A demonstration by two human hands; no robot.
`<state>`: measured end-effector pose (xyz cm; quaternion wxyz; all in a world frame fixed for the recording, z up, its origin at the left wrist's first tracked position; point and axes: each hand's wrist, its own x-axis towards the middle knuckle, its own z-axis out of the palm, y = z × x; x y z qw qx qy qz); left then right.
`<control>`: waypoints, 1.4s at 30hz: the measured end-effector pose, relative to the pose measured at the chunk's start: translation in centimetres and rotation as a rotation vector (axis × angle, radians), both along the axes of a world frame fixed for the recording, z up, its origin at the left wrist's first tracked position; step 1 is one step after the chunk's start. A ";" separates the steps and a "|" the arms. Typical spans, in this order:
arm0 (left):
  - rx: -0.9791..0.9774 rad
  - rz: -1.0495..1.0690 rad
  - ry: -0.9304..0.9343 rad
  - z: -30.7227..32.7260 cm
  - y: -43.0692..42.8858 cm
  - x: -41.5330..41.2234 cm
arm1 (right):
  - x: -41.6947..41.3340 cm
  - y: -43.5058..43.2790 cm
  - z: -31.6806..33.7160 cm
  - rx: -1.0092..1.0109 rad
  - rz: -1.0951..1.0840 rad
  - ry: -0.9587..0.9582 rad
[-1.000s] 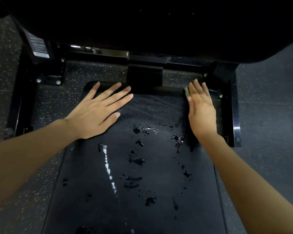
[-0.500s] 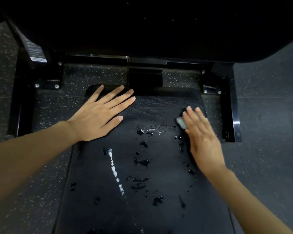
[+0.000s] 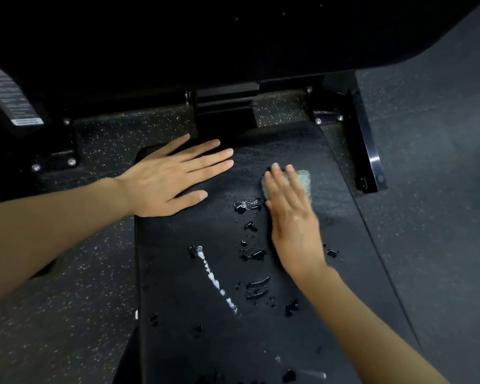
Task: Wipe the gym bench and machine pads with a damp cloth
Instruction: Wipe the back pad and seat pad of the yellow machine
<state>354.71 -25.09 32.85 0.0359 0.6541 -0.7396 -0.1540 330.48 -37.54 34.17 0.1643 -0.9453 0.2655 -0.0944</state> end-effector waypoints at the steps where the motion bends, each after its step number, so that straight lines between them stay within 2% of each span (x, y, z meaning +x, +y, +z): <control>1: -0.004 -0.003 0.002 0.0 0.0 0.1 | 0.2 1.2 -0.2 0.019 0.040 -0.005; 4: -0.021 -0.001 0.003 -0.2 -0.1 0.0 | 0.1 3.4 -0.3 -0.098 0.089 0.065; 10: -0.019 0.003 0.001 -0.1 -0.1 0.1 | -1.5 0.3 -0.2 -0.045 -0.013 0.050; 14: -0.014 0.005 0.025 0.0 -0.1 0.0 | -2.0 -1.8 0.2 0.024 -0.181 0.068; 18: -0.013 0.000 0.021 -0.1 -0.2 0.0 | 0.1 0.4 0.3 0.115 -0.393 -0.028; 24: -0.002 -0.019 0.061 -0.2 -0.3 0.4 | 2.3 6.2 -0.6 0.135 -0.193 -0.077; 28: -0.003 -0.036 0.071 -0.1 -0.4 0.5 | 3.2 10.0 -0.4 -0.035 -0.087 0.053; 33: -0.011 -0.048 0.024 -0.1 -0.3 0.4 | 1.3 7.6 -0.5 -0.033 -0.056 0.059; 38: 0.008 -0.050 0.040 -0.1 -0.4 0.4 | -1.1 2.5 0.8 0.002 -0.241 0.077; 42: 0.016 -0.051 0.066 -0.1 -0.5 0.6 | 0.6 4.0 0.6 0.064 -0.452 -0.010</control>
